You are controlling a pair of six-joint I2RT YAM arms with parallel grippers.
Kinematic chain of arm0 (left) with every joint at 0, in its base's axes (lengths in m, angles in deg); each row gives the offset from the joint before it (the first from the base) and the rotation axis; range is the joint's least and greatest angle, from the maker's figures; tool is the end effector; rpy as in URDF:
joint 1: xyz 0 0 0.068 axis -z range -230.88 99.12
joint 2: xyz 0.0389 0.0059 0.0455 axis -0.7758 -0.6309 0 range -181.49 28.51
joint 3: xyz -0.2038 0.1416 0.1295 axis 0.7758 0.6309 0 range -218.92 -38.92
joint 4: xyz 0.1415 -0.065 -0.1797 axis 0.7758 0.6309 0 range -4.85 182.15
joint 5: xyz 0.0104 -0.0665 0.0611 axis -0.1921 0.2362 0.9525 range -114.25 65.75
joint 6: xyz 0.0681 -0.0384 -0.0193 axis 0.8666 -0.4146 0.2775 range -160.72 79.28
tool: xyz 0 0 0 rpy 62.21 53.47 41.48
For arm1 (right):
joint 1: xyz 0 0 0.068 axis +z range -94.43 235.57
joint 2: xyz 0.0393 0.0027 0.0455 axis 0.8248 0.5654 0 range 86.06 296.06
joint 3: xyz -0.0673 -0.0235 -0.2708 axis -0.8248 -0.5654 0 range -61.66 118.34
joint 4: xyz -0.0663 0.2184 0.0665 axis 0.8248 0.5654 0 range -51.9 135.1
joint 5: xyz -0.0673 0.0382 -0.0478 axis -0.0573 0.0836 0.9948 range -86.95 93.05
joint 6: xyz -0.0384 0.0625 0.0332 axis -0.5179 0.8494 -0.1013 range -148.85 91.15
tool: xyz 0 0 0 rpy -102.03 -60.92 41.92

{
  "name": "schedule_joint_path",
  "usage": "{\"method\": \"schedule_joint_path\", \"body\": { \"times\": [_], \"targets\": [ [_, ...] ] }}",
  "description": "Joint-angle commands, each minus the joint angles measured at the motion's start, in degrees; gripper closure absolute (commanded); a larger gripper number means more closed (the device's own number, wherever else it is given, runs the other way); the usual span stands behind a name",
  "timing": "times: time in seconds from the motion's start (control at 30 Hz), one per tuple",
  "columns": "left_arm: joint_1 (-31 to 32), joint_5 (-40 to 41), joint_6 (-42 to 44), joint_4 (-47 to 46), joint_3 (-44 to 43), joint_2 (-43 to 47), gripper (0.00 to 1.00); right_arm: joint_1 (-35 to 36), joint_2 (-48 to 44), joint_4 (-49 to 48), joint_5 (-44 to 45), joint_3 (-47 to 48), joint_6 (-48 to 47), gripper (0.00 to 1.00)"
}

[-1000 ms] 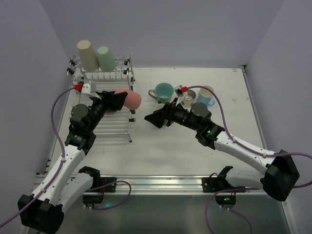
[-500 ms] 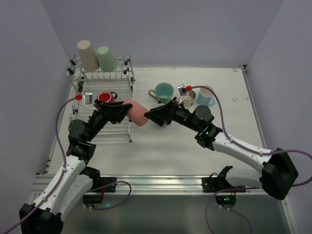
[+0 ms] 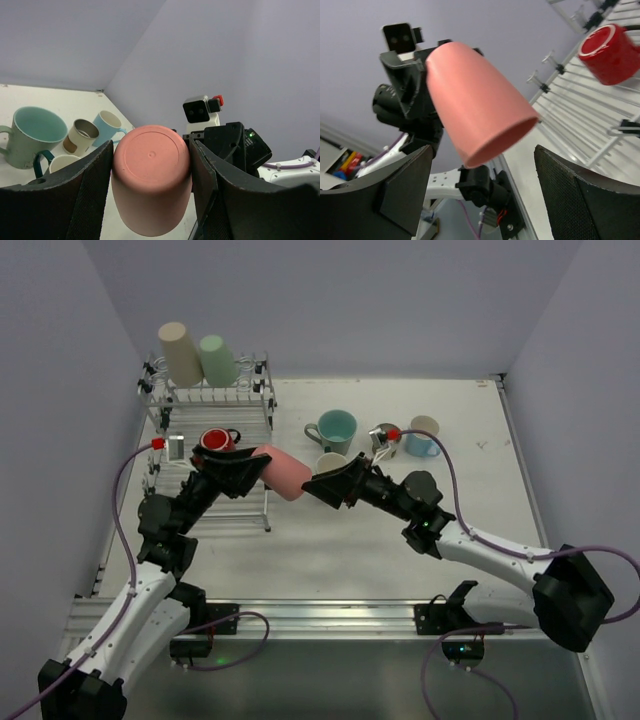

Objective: Unload the cups from the dish rack

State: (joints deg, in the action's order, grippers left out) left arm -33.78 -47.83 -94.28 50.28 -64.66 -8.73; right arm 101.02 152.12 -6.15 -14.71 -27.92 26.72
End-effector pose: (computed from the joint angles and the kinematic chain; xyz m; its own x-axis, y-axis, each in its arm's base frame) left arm 0.1424 -0.0729 0.3474 -0.2739 -0.6872 -0.6729 0.6735 0.3624 -0.6442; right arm 0.1706 0.2036 0.3240 -0.6505 0.4590 -0.6051 -0.6217 0.1360 0.7714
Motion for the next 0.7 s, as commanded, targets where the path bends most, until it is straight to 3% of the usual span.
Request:
{"method": "schedule_joint_path", "body": {
  "times": [0.0,0.17,0.27,0.3,0.33,0.37,0.4,0.43,0.5,0.6,0.67],
  "targets": [
    [1.7,1.0,-1.5,-4.7,0.7,-0.6,0.75,0.5,3.9,-11.7,-8.1,3.7,3.1,0.16],
    [4.5,2.4,-0.9,-5.5,0.9,-2.0,0.75,1.0,8.9,-15.7,-11.2,8.2,6.0,0.21],
    [7.6,3.2,0.2,-6.3,0.6,-3.3,0.74,1.0,9.4,-15.7,-9.5,9.3,6.4,0.37],
    [8.6,3.4,1.1,-6.3,0.5,-3.5,0.7,1.0,9.2,-15.3,-8.6,9.3,6.2,0.48],
    [8.9,3.2,1.4,-6.2,0.3,-3.5,0.65,1.0,8.8,-14.8,-7.0,9.2,5.3,0.67],
    [9.1,3.1,1.9,-5.7,-0.3,-3.5,0.58,1.0,7.4,-14.1,-6.1,8.7,4.3,0.74],
    [9.2,3.2,3.0,-3.4,-0.8,-3.4,0.41,1.0,6.5,-10.5,-5.0,8.5,3.2,0.82],
    [9.2,3.7,3.9,-1.5,-1.2,-3.1,0.32,0.9,5.4,-7.5,-2.2,8.6,0.2,0.94],
    [9.2,4.5,7.0,3.6,-3.0,-2.1,0.15,0.9,2.1,3.4,0.6,9.4,-5.7,1.0],
    [9.2,6.9,11.9,12.4,-5.4,-0.4,0.03,0.7,-1.5,19.7,6.1,12.4,-12.2,1.0],
    [9.2,9.2,14.3,16.6,-6.3,0.6,0.0,0.0,-2.6,28.5,10.4,15.5,-18.7,1.0]
  ]
}}
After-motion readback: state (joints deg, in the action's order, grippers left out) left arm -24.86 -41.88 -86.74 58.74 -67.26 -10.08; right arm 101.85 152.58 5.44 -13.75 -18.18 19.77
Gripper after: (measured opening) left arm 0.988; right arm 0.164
